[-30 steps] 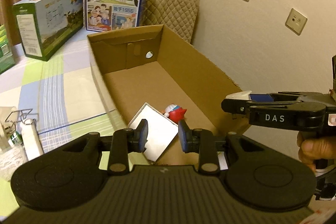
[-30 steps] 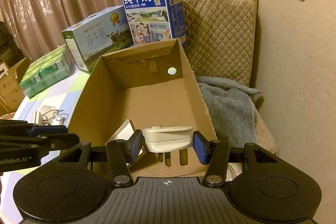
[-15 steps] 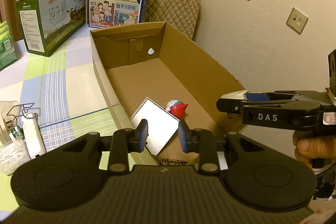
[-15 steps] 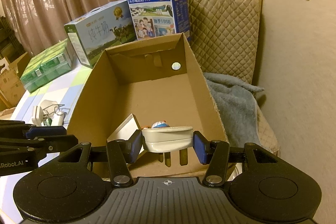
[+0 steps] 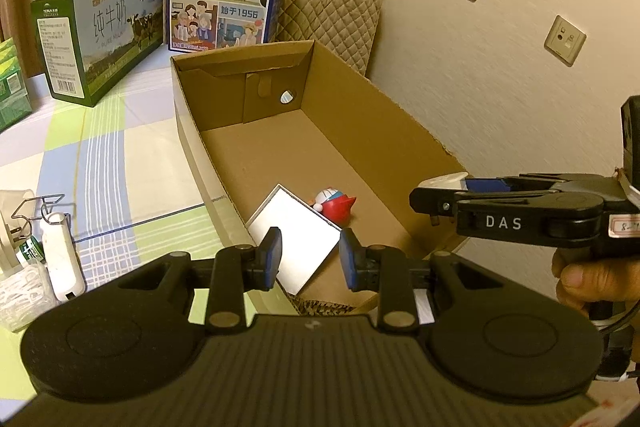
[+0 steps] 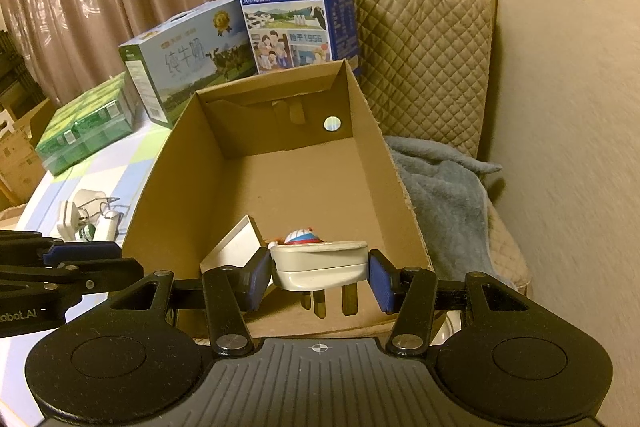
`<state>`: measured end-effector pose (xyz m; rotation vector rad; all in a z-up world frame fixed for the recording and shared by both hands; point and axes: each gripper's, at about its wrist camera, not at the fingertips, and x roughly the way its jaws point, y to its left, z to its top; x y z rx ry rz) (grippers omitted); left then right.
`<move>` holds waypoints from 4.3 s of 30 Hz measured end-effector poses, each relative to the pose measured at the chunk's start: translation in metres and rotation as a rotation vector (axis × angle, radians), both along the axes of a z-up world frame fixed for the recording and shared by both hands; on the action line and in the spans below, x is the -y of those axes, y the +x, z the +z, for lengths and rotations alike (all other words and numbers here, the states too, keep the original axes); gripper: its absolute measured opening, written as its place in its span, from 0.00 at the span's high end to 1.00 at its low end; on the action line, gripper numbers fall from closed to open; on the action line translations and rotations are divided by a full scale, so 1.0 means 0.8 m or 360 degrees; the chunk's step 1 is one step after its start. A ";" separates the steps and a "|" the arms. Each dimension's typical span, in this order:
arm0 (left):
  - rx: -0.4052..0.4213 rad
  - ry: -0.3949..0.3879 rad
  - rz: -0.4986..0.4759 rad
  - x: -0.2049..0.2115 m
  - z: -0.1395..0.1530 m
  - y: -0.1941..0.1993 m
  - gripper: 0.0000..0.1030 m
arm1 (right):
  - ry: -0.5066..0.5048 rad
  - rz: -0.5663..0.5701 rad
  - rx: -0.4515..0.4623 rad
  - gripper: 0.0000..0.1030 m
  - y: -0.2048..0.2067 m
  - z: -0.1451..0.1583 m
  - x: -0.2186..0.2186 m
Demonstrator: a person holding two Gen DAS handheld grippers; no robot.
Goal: Organize rigid objects
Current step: 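Open the right gripper to drop the white plug into the box, then withdraw both grippers from the box back over the table, then move the left gripper to the clear floss box while the right approaches the white power strip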
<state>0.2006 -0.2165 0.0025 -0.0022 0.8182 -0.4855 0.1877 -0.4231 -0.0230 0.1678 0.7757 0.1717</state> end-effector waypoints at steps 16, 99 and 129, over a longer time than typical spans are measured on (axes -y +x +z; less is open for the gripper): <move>0.0038 -0.0040 0.0038 -0.018 0.012 -0.019 0.75 | 0.0069 -0.0055 0.0076 0.50 -0.022 0.021 0.004; 0.0099 0.0195 0.0742 -0.339 -0.025 -0.103 0.10 | 0.0099 0.0447 0.0105 0.16 -0.065 -0.014 -0.302; -0.0105 0.0097 0.0666 -0.315 -0.156 0.077 0.07 | -0.0174 0.0546 -0.0109 0.23 0.085 -0.124 -0.337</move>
